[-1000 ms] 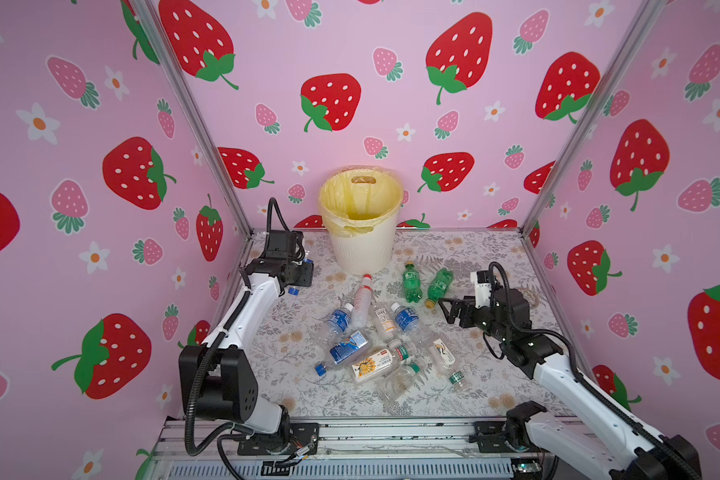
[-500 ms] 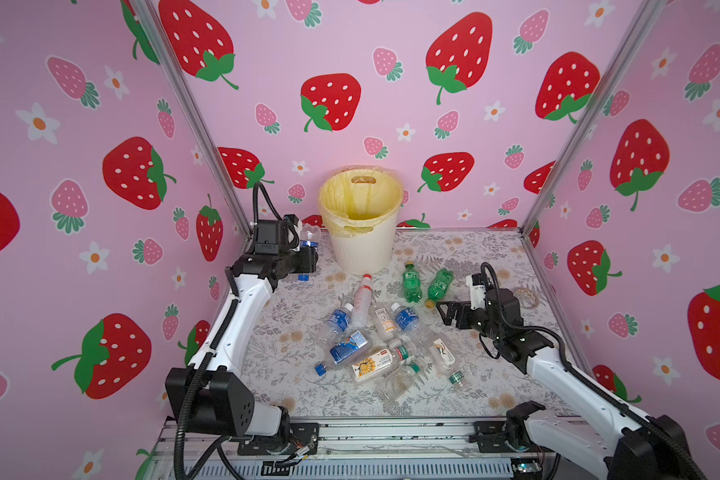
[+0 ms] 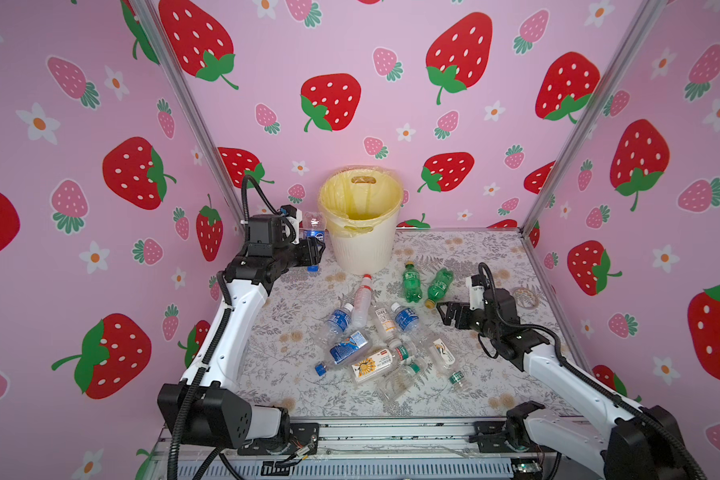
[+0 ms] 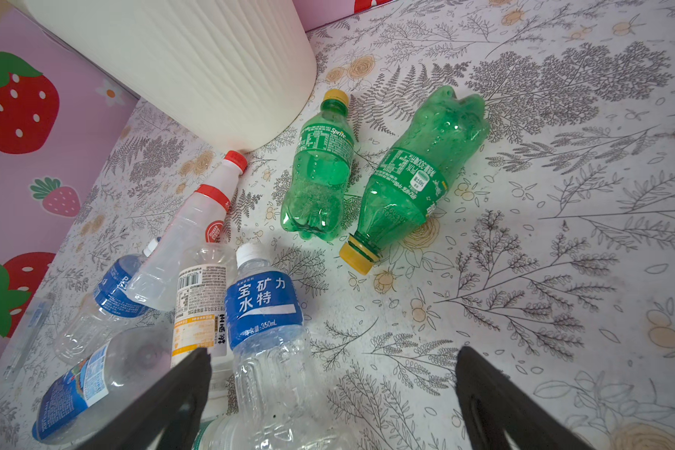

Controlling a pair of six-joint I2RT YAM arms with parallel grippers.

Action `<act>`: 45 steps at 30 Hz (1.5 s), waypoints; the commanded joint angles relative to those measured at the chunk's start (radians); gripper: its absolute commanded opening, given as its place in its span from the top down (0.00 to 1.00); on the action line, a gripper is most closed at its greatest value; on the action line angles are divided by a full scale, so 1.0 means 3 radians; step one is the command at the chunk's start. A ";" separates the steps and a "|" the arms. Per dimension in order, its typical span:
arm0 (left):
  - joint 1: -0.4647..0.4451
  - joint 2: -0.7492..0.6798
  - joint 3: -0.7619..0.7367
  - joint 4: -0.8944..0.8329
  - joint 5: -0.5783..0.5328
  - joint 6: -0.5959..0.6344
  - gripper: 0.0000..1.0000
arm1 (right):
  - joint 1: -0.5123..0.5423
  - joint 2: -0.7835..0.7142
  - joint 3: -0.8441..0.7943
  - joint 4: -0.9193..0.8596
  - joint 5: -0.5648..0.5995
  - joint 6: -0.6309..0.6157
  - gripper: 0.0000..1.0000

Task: Throw the plastic bottles in the bin
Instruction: 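Lift the blue-labelled bottle with the left gripper and carry it over the bin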

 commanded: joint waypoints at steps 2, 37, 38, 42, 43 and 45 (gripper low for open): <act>-0.0005 -0.0067 0.0197 0.0143 0.0179 -0.0186 0.36 | -0.0018 0.0010 -0.0009 0.0077 0.0077 0.0046 0.01; -0.0086 -0.0989 -0.0899 0.1344 0.0281 -0.0725 0.35 | -0.0044 -0.0123 -0.0189 0.0052 0.0288 0.0066 0.00; -0.0096 -0.0952 -0.0840 0.1290 0.0254 -0.0705 0.35 | -0.0044 -0.0119 -0.0191 0.0056 0.0294 0.0069 0.00; -0.0160 -0.0657 -0.0447 0.1163 0.0222 -0.0628 0.35 | -0.0047 -0.0155 -0.0231 0.0071 0.0319 0.0104 0.00; -0.0181 -0.0567 -0.0335 0.1155 0.0208 -0.0617 0.35 | -0.0049 -0.0163 -0.0241 0.0072 0.0320 0.0110 0.00; -0.0225 -0.0328 -0.0026 0.1157 0.0192 -0.0614 0.35 | -0.0047 -0.0181 -0.0265 0.0081 0.0327 0.0127 0.01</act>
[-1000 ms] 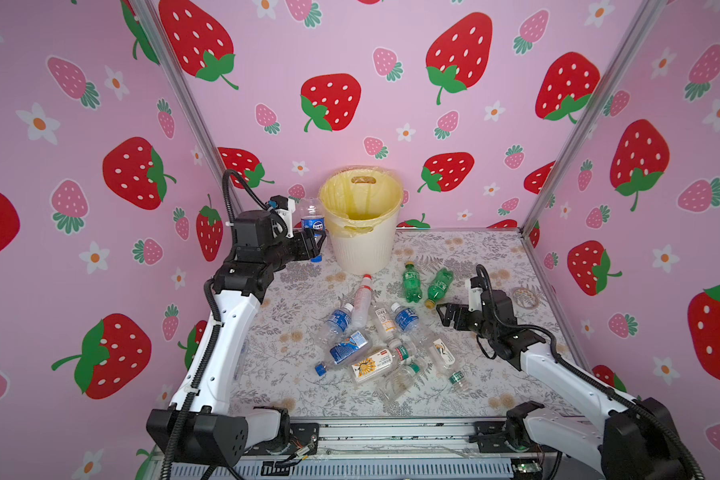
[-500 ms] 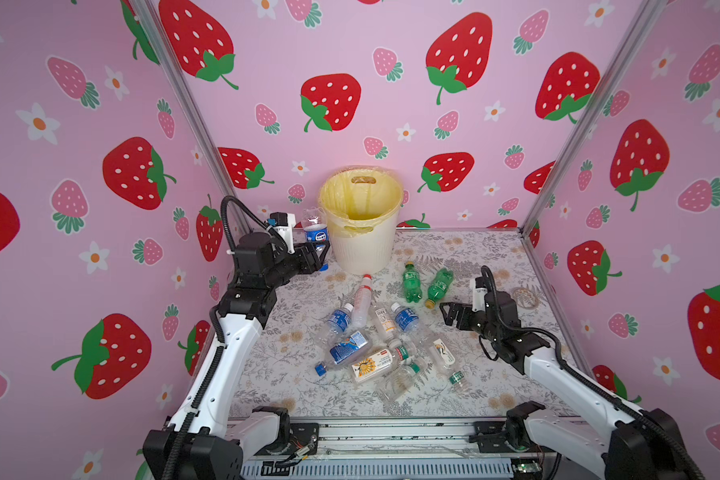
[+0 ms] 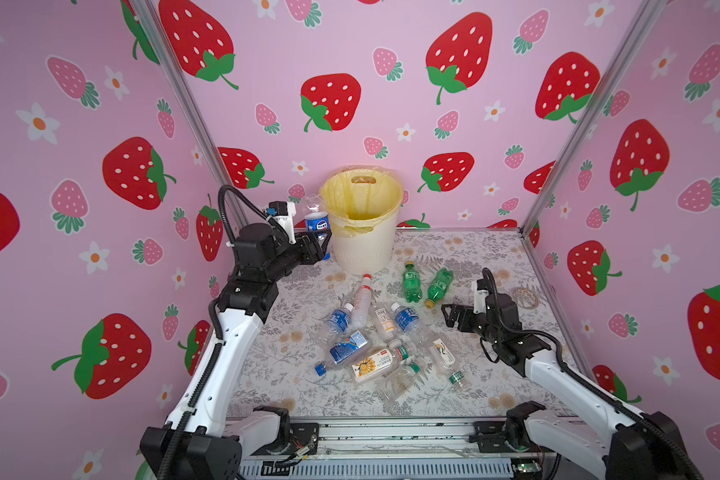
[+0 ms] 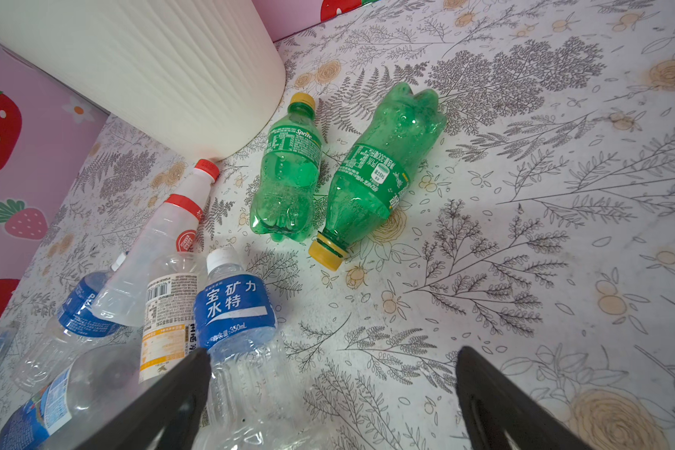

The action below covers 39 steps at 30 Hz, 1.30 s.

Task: Throw the plastic bottles in the bin
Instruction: 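Lift the blue-labelled bottle with the left gripper and carry it over the bin, then open the left gripper over the bin and withdraw it toward the bottles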

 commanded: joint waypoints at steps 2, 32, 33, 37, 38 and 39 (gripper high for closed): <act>-0.0094 0.0465 0.0726 0.0043 -0.0104 0.0080 0.35 | -0.0020 -0.0063 -0.0073 0.0009 0.0060 0.0047 0.00; -0.0317 0.0700 0.1654 -0.0979 -0.0698 0.0052 0.01 | -0.0132 0.0516 0.0414 0.0020 -0.0065 -0.0221 0.01; -0.0313 0.0571 0.1462 -0.0998 -0.0799 0.0081 0.01 | -0.0153 0.0572 0.0431 0.0055 -0.0139 -0.0224 0.01; -0.0310 0.0207 0.0763 -0.0933 -0.1162 0.0136 0.01 | -0.0208 0.0677 0.0595 -0.0029 -0.0267 -0.0222 0.01; -0.0306 0.0154 0.0610 -0.0898 -0.1181 0.0137 0.01 | -0.0215 0.0674 0.0632 -0.0077 -0.0274 -0.0221 0.01; -0.0307 0.0104 0.0452 -0.0848 -0.1201 0.0137 0.01 | -0.0219 0.0655 0.0670 -0.0118 -0.0273 -0.0219 0.01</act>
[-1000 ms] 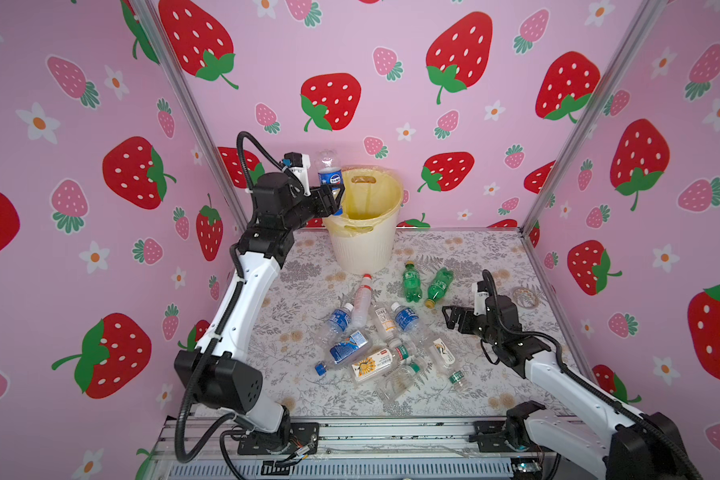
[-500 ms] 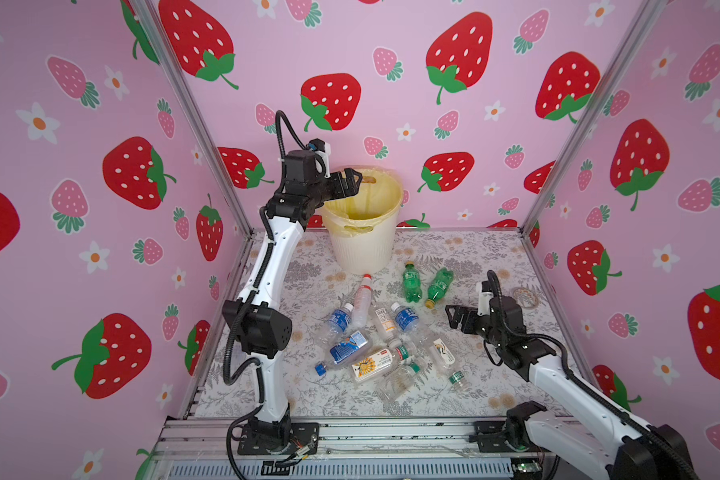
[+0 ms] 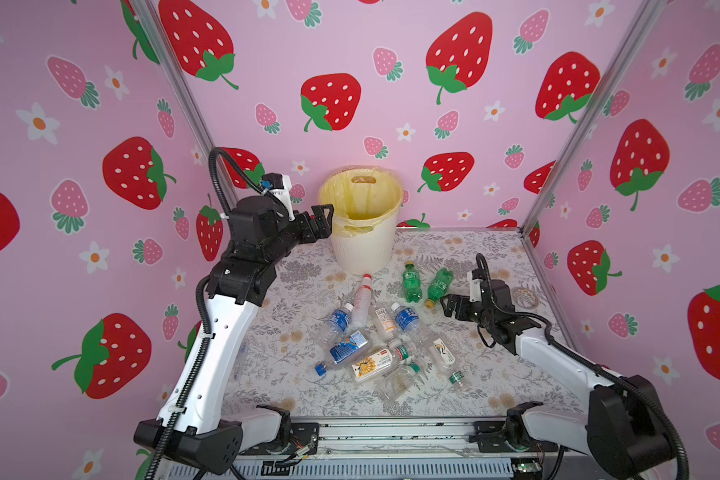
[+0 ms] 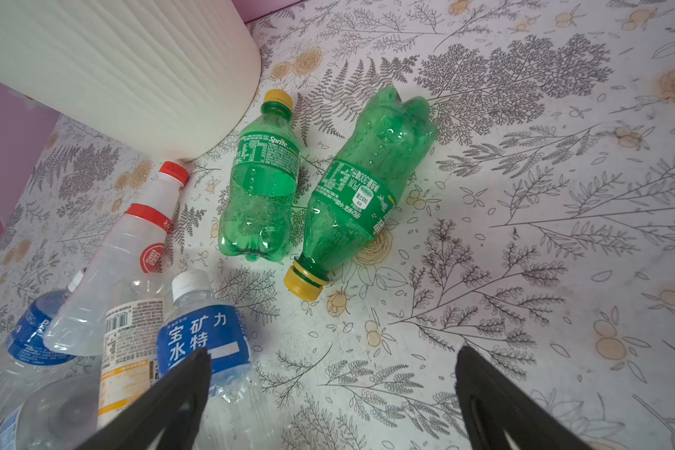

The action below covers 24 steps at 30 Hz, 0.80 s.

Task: Throw the plastic bottles in the bin
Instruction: 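Open the left gripper over the bin and withdraw it toward the bottles, then lower the right gripper onto the crushed green bottle and close on it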

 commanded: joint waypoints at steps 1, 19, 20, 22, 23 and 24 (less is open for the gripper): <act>0.0004 -0.0067 -0.0494 0.0075 -0.0290 0.0029 0.01 | -0.0033 -0.0056 0.0190 -0.0089 -0.0096 -0.0023 0.01; 0.0476 -0.0010 -0.1310 0.0105 0.0031 -0.0260 0.01 | -0.0111 -0.0009 0.0176 -0.0346 -0.0086 0.0061 0.01; 0.0516 0.0019 -0.1308 0.0089 0.0153 -0.0279 0.01 | -0.0113 0.0000 0.0174 -0.0345 -0.0083 0.0059 0.01; 0.0598 0.0087 -0.1291 0.0021 0.0246 -0.0324 0.01 | -0.0125 0.0024 0.0181 -0.0357 -0.0084 0.0055 0.01; 0.0626 0.0105 -0.1296 -0.0009 0.0293 -0.0342 0.01 | -0.0130 0.0043 0.0180 -0.0359 -0.0079 0.0050 0.01; 0.0655 0.0117 -0.1306 -0.0038 0.0354 -0.0337 0.01 | -0.0138 0.0062 0.0188 -0.0369 -0.0082 0.0049 0.01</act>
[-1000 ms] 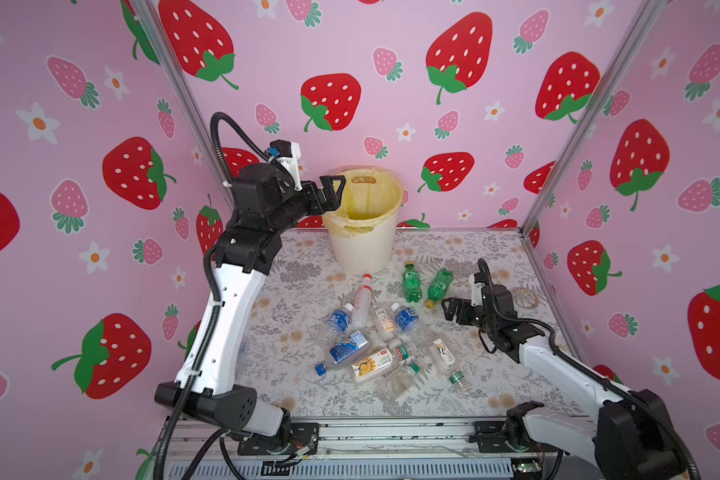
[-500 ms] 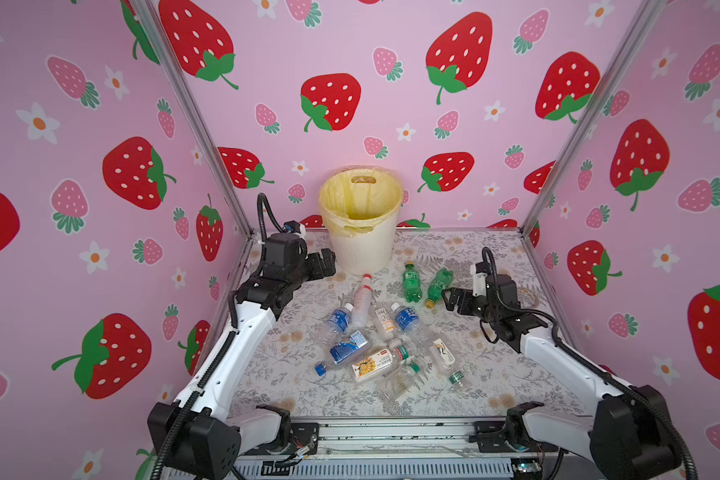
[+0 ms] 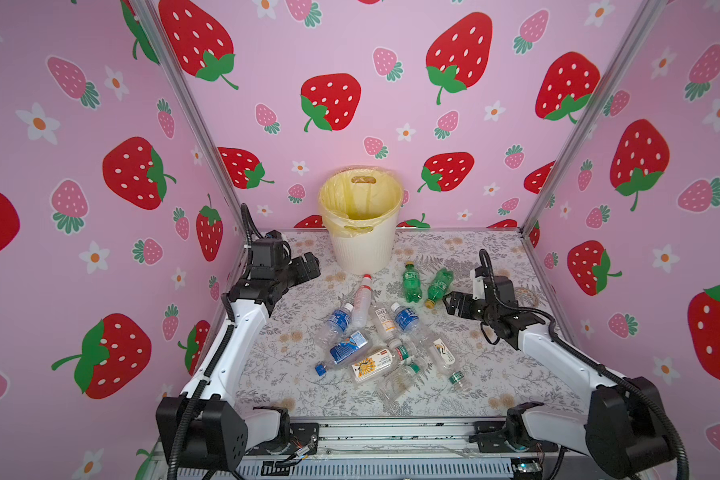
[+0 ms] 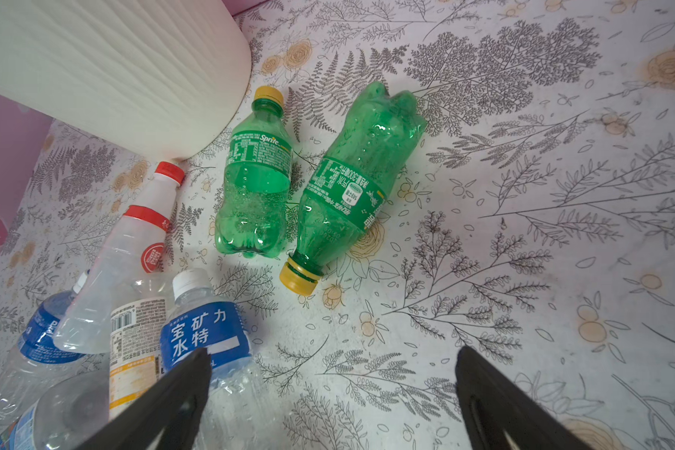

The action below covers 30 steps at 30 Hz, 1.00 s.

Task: Throw the plastic bottles in the bin
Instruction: 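Lower the right gripper onto the crushed green bottle and close on it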

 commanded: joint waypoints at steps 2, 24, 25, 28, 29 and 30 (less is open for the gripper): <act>0.0106 0.0043 -0.0037 -0.0123 0.0322 -0.0109 0.01 | -0.0040 0.0089 0.0074 -0.0089 -0.0002 0.0029 0.01; 0.0263 0.0135 -0.0005 -0.0380 0.0709 0.0177 0.01 | -0.0072 0.0837 0.0394 -0.0043 0.0109 0.0206 0.01; 0.0267 0.0143 0.0000 -0.0385 0.0727 0.0165 0.01 | -0.0073 0.0879 0.0426 -0.0049 0.0124 0.0244 0.01; 0.0270 0.0161 0.0004 -0.0400 0.0796 0.0144 0.01 | -0.0071 0.1033 0.0582 -0.0095 0.0166 0.0386 0.00; 0.0269 0.0153 0.0001 -0.0392 0.0809 0.0147 0.01 | -0.0069 0.1071 0.0628 -0.0113 0.0194 0.0442 0.00; 0.0272 0.0141 -0.0001 -0.0395 0.0809 0.0142 0.01 | -0.0073 0.1112 0.0677 -0.0126 0.0229 0.0503 0.01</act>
